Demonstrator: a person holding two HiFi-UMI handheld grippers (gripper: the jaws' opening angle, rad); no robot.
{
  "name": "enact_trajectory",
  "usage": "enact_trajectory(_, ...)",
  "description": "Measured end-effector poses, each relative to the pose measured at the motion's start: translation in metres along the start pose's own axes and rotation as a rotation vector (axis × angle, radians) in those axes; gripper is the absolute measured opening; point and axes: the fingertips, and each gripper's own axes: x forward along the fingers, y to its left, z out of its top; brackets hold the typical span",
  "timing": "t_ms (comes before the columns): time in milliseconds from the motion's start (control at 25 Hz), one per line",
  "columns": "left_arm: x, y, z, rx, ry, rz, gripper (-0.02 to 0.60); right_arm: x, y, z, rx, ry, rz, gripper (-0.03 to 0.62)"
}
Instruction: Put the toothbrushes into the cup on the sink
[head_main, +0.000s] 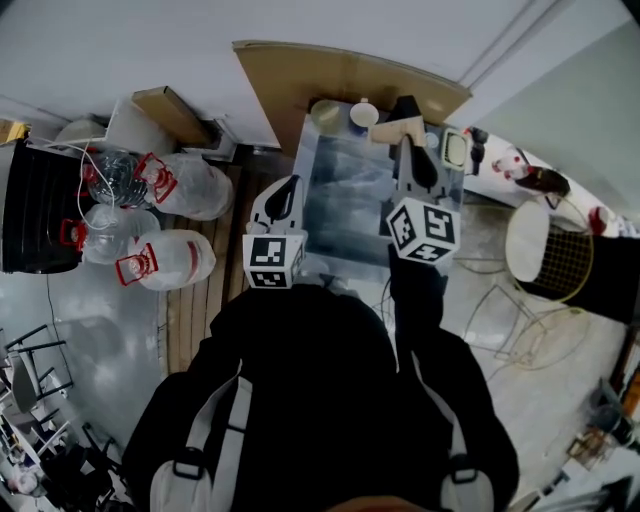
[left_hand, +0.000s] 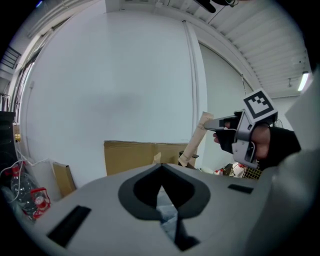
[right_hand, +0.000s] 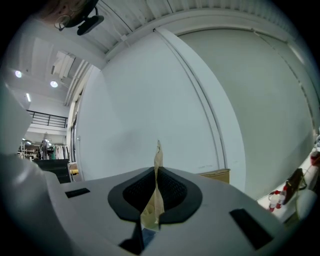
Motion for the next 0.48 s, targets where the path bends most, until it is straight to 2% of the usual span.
enact_trajectory(480, -0.014, 0.006, -0.002, 0.004, -0.002, 0.03, 0.002, 0.059, -0.015, -0.018, -0.017, 0.019, -0.025, 0.012)
